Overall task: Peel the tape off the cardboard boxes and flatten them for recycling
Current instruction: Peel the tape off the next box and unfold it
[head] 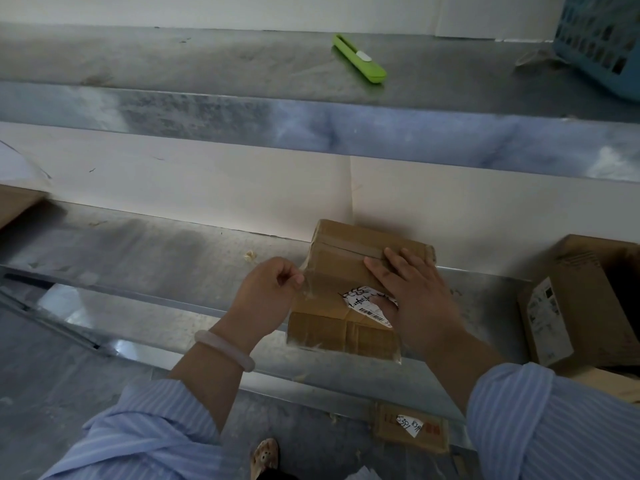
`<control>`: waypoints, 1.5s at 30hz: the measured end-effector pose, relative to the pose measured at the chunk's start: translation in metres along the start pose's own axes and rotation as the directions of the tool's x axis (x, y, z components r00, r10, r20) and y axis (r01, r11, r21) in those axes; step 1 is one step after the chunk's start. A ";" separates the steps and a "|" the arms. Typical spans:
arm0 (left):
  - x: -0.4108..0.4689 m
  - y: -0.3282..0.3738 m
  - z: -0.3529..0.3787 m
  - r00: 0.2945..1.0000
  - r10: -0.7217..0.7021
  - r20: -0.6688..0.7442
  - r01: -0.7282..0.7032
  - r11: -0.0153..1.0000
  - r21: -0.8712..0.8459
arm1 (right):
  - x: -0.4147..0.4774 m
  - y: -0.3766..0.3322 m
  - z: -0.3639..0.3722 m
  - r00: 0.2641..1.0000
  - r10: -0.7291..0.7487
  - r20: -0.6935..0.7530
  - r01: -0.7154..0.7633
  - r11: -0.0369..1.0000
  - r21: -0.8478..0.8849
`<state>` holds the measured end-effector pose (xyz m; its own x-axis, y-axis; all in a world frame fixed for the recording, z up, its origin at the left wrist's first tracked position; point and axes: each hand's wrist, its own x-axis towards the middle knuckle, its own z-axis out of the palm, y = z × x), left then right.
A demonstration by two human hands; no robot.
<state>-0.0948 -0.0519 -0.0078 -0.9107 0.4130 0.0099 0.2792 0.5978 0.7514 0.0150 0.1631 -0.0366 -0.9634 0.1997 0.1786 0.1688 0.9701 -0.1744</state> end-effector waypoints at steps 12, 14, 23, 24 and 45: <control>-0.004 0.009 -0.013 0.922 -0.220 0.319 0.387 0.567 -0.727 | 0.002 0.000 0.002 0.998 0.047 0.030 -0.047 0.999 -0.014; -0.005 0.005 -0.016 0.952 -0.190 0.241 0.304 0.703 -0.644 | 0.003 0.000 0.001 0.998 0.061 0.027 -0.061 0.998 -0.002; -0.004 -0.002 -0.007 0.994 -0.112 -0.019 0.108 0.984 -0.143 | 0.001 -0.001 0.002 0.999 0.051 0.016 -0.050 0.999 -0.011; -0.005 0.000 -0.006 0.995 -0.093 -0.042 0.087 0.988 -0.125 | 0.001 -0.001 0.003 0.999 0.050 0.016 -0.050 0.999 -0.017; 0.020 0.006 -0.015 0.951 0.278 -0.137 -0.283 0.959 -0.013 | -0.006 -0.002 -0.002 0.999 0.026 -0.043 -0.026 1.000 -0.014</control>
<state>-0.1163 -0.0503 0.0071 -0.8298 0.4649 0.3087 0.5212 0.4478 0.7265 0.0206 0.1604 -0.0351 -0.9490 0.2303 0.2155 0.1969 0.9663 -0.1657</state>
